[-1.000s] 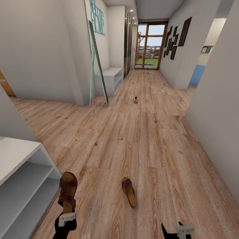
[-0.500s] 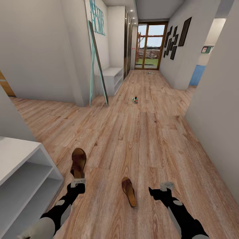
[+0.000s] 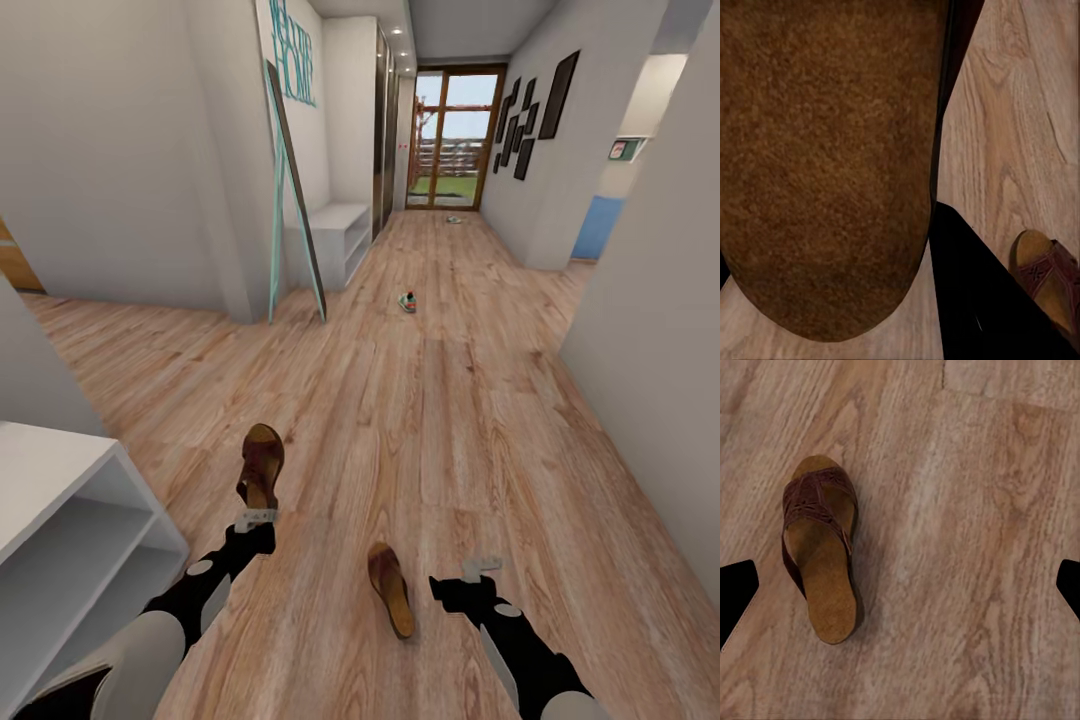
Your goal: Pick up the two gym shoes and the two sandals from the corridor floor and place them onto the hallstand (shoe rack) in the corridor, making sure they are on the rack and not on the floor. Arrange them so the two gym shoes are next to each other and the two sandals are next to each other.
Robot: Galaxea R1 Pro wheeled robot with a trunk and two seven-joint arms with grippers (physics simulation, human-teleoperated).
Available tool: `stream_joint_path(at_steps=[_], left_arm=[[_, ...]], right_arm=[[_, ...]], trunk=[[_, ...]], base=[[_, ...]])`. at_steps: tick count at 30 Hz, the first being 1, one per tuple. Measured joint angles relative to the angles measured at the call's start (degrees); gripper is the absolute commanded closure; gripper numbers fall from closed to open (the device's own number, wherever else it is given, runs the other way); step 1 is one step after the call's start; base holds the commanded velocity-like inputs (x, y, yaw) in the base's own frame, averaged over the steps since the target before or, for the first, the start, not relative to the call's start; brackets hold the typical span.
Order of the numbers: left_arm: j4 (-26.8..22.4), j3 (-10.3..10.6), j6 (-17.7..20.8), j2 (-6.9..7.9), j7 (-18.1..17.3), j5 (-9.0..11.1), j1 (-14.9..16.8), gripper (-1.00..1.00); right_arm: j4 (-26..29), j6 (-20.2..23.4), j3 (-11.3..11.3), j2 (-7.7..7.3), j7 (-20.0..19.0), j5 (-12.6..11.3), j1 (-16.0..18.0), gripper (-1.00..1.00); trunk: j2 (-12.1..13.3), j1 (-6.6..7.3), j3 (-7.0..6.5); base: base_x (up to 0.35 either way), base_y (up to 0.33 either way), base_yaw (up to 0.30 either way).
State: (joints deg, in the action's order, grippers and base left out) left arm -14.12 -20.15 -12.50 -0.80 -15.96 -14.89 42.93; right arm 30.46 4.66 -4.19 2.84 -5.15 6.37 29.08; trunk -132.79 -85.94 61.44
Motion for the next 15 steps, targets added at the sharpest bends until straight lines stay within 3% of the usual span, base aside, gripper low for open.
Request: stream_joint_path(at_steps=[10, 15], left_arm=[[0.1, 0.0, 0.0, -1.14, -0.1, -3.4, -0.1, 1.00], [0.1, 0.0, 0.0, -1.18, -0.2, -4.0, -0.1, 1.00]], right_arm=[[-0.2, -0.2, 0.0, -0.09, 0.0, 0.3, 0.0, -1.00], [-0.2, -0.2, 0.0, -0.10, 0.0, 0.3, 0.0, -1.00]], trunk=[[0.0, 0.00, 0.00], [0.0, -0.03, 0.00]], base=[[0.274, 0.183, 0.000], [0.072, 0.057, 0.000]])
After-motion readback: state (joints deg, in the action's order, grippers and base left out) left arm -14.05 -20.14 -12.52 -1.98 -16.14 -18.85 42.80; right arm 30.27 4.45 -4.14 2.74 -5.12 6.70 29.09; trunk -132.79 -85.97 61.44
